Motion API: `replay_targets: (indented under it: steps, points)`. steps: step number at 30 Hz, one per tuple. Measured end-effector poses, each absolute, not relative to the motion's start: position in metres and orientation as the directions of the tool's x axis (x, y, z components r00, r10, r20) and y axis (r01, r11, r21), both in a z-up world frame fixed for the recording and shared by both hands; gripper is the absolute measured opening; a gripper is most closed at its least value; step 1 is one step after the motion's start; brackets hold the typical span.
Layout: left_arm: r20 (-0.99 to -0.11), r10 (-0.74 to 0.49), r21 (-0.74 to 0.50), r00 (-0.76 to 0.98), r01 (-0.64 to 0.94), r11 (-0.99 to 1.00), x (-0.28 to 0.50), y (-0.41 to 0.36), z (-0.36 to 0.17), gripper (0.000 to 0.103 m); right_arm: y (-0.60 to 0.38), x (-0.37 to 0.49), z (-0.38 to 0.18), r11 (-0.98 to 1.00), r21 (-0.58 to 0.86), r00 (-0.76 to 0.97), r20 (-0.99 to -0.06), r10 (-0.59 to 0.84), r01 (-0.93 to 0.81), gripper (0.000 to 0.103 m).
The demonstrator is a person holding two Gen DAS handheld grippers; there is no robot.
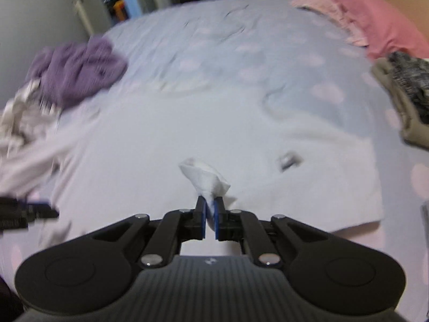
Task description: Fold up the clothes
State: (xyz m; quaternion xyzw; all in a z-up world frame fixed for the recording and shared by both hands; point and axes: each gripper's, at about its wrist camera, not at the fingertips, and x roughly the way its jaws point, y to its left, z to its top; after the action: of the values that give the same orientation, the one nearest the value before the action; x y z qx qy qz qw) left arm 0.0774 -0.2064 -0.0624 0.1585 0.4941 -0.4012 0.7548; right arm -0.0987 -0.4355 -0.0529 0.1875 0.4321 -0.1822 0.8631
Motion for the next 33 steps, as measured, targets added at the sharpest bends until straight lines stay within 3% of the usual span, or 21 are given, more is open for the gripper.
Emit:
replay_targets:
  steps: [8,11,14,17,21,28,30,32,33]
  points:
    - [-0.873,-0.465,-0.197,0.148,0.764,0.614,0.068,-0.223,-0.068,0.031,-0.396,-0.092,-0.101,0.933,0.056,0.457,-0.881,-0.121,0.354,0.007]
    - [-0.866,-0.488,-0.238,0.110,0.768,0.595,0.060,-0.237,-0.070,0.032,-0.395,-0.089,-0.112,0.946,0.039,0.439,-0.891,-0.113,0.323,0.013]
    - [-0.861,-0.505,-0.279,0.067,0.767,0.578,0.051,-0.253,-0.076,0.040,-0.391,-0.094,-0.113,0.956,0.067,0.439,-0.896,-0.067,0.284,0.034]
    - [-0.860,-0.509,-0.305,0.034,0.766,0.567,0.044,-0.271,-0.082,0.040,-0.378,-0.101,-0.106,0.967,0.092,0.446,-0.895,-0.024,0.236,0.037]
    - [-0.869,-0.495,-0.306,0.014,0.771,0.559,0.036,-0.297,-0.091,0.040,-0.362,-0.113,-0.106,0.972,0.043,0.400,-0.915,-0.055,0.232,0.051]
    - [-0.897,-0.441,-0.259,-0.002,0.812,0.523,0.023,-0.344,-0.105,0.041,-0.360,-0.118,-0.117,0.975,-0.002,0.308,-0.949,-0.073,0.224,0.057]
    - [-0.913,-0.408,-0.243,-0.014,0.822,0.516,0.020,-0.354,-0.113,0.040,-0.361,-0.117,-0.117,0.977,-0.001,0.297,-0.952,-0.066,0.214,0.058]
    - [-0.920,-0.390,-0.235,-0.023,0.830,0.506,0.017,-0.361,-0.120,0.029,-0.361,-0.115,-0.117,0.980,0.005,0.289,-0.956,-0.054,0.201,0.059]
    - [-0.924,-0.383,-0.219,-0.012,0.836,0.503,0.014,-0.363,-0.122,0.028,-0.361,-0.114,-0.117,0.981,0.003,0.286,-0.957,-0.053,0.194,0.059]
